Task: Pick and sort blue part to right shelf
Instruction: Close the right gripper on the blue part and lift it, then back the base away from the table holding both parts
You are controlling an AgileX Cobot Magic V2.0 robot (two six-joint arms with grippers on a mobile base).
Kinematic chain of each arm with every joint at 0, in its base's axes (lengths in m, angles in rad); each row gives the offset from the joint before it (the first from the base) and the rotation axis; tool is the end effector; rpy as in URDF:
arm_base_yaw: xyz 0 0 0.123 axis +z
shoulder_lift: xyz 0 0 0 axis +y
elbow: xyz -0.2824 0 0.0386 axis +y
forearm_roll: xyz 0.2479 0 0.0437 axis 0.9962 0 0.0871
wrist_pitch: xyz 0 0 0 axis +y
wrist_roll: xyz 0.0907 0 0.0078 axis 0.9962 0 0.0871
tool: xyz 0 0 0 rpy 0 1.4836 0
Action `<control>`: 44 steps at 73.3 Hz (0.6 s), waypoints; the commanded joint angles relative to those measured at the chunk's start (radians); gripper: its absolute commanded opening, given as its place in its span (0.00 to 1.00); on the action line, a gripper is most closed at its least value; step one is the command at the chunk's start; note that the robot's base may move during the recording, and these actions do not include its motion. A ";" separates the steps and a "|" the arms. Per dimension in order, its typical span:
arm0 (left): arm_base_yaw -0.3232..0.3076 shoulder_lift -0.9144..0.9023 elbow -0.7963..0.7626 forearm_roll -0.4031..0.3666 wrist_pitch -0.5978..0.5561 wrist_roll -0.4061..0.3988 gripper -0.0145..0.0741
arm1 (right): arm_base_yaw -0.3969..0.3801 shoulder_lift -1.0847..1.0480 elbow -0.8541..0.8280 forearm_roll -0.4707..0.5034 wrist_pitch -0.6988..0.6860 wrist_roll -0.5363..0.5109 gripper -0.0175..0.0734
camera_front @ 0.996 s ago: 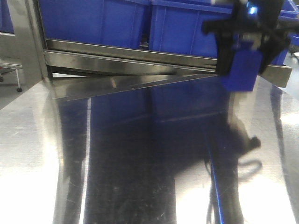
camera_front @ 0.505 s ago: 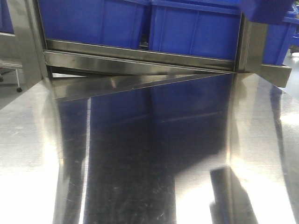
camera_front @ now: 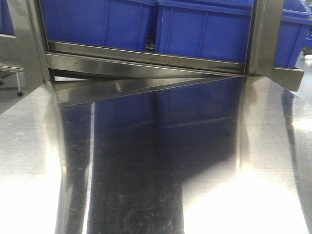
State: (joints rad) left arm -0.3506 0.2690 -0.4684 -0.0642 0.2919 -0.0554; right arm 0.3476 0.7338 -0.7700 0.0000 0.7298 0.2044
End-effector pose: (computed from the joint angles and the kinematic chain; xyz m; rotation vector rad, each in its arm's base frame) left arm 0.0589 -0.0233 0.3266 0.1997 1.5757 -0.3804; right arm 0.1288 0.0467 0.3414 -0.1570 2.1888 0.3130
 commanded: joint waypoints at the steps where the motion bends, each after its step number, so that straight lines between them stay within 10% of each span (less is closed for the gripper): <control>1: -0.003 0.007 -0.030 -0.002 -0.095 0.002 0.53 | 0.001 -0.088 0.007 -0.019 -0.108 -0.009 0.42; 44: -0.003 0.007 -0.030 -0.002 -0.095 0.002 0.53 | 0.001 -0.426 0.055 -0.112 -0.169 -0.017 0.42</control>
State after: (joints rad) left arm -0.3506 0.2690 -0.4684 -0.0642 0.2919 -0.0554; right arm 0.3476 0.2990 -0.6921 -0.0940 0.6630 0.1981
